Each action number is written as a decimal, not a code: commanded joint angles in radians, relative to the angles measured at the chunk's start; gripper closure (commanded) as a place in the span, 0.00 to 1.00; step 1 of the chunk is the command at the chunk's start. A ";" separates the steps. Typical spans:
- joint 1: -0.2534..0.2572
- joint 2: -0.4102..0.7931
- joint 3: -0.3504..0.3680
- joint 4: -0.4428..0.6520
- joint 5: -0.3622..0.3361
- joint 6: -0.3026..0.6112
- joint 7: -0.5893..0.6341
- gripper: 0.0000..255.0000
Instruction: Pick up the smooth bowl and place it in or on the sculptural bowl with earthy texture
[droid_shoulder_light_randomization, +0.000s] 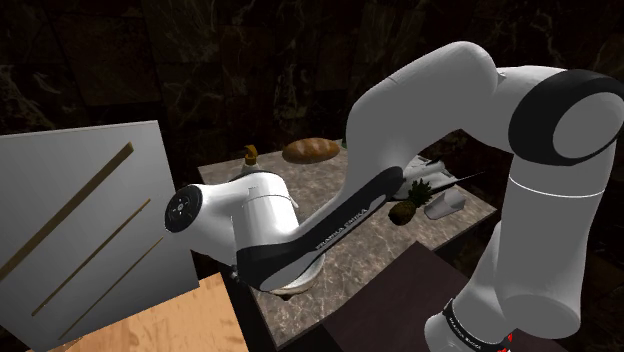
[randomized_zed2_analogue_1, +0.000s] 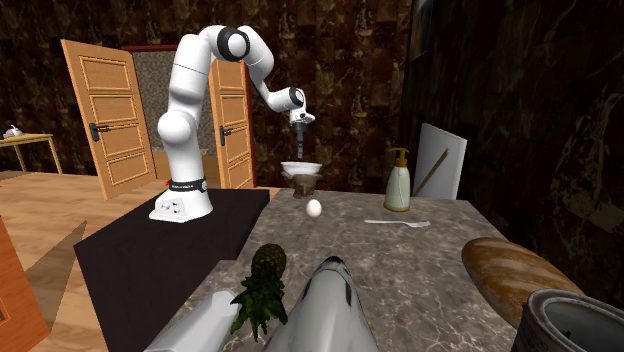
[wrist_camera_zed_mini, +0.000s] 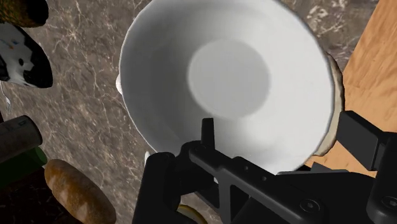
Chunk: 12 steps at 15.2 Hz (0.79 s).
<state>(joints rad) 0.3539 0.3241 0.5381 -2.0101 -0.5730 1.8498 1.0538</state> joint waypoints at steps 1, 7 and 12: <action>0.000 0.000 0.000 0.000 0.000 0.000 0.000 0.00; 0.029 -0.014 0.023 0.099 0.038 -0.112 -0.022 0.00; 0.029 -0.014 0.023 0.099 0.038 -0.112 -0.022 0.00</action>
<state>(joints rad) 0.3824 0.3104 0.5613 -1.9111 -0.5355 1.7381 1.0323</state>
